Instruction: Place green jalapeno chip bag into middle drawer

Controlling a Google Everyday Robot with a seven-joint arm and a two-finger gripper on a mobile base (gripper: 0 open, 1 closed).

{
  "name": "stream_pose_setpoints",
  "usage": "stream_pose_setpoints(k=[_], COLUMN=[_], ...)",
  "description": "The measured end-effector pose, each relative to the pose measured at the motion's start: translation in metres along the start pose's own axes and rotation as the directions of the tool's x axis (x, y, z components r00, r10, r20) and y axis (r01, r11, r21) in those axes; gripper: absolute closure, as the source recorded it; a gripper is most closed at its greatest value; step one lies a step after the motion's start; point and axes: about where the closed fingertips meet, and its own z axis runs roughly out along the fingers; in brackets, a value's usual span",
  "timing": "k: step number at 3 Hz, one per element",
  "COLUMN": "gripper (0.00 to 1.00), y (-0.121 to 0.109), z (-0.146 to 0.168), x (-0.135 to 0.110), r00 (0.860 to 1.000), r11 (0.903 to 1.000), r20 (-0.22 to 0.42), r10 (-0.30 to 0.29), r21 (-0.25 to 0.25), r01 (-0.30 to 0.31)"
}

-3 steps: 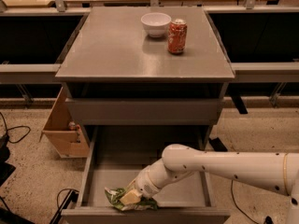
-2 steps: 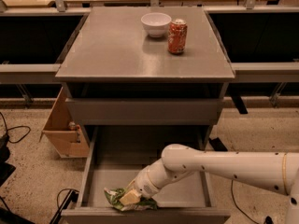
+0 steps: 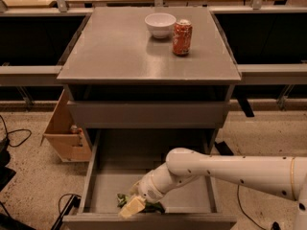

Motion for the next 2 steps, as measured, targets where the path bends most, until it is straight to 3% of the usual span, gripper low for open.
stream_pose_setpoints(k=[1,2], gripper=[0.0,0.0], y=[0.0,0.0], z=[0.0,0.0], x=[0.0,0.0], r00=[1.0,1.0], r11=[1.0,1.0], r20=[0.0,0.0], r10=[0.0,0.0], r21=[0.0,0.0], r01=[0.0,0.0])
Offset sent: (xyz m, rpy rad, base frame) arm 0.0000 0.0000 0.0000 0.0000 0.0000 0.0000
